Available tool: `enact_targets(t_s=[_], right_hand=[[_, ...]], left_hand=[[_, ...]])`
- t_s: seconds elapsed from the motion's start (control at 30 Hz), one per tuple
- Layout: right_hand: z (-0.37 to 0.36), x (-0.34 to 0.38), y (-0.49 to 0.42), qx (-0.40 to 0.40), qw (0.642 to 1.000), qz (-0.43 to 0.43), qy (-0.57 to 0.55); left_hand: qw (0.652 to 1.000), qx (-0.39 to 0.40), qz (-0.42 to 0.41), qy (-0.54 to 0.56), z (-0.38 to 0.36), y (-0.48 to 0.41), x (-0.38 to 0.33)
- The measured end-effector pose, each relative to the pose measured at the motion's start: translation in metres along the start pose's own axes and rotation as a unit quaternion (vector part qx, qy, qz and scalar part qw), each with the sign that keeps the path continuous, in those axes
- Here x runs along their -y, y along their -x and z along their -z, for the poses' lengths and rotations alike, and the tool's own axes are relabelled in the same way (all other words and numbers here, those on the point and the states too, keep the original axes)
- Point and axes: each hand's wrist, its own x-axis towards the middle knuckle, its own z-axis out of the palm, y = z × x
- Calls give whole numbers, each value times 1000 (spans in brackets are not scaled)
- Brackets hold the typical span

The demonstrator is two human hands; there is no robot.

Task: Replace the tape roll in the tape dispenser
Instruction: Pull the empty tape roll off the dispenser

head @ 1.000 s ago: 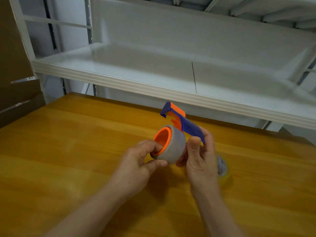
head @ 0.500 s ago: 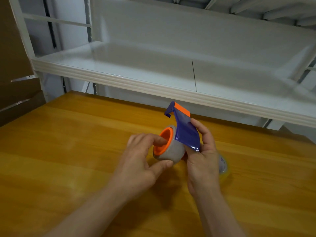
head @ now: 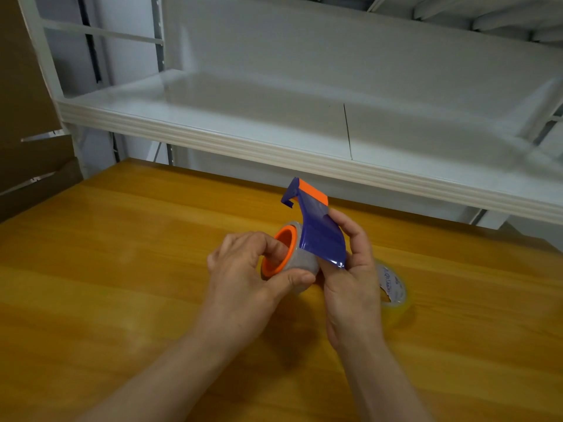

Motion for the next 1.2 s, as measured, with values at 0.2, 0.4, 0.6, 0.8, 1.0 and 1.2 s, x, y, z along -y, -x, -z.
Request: enact_targets(t_s=[0.2,0.4,0.6,0.8,1.0,1.2], right_hand=[[0,5,-1,-13,1000,8,17],[6,8,-3,-31,999,-23,28],[8,8,-6,-39,997,-68,-6],[10,12,-7,-52,993,-93,-43],[10,16,-6,-74,992,-97,-37],[8,21,-4,-66,990,-120,-32]], left_hand=[[1000,20,6,4,0,0,-2],[999,29,-41,-21,2,0,1],[999,29,-25,15,1,-2,6],[999,8,-39,9,3,-2,7],[988,-60,-72,-121,13,-12,16],[943,-59,19,-328,31,-31,47]])
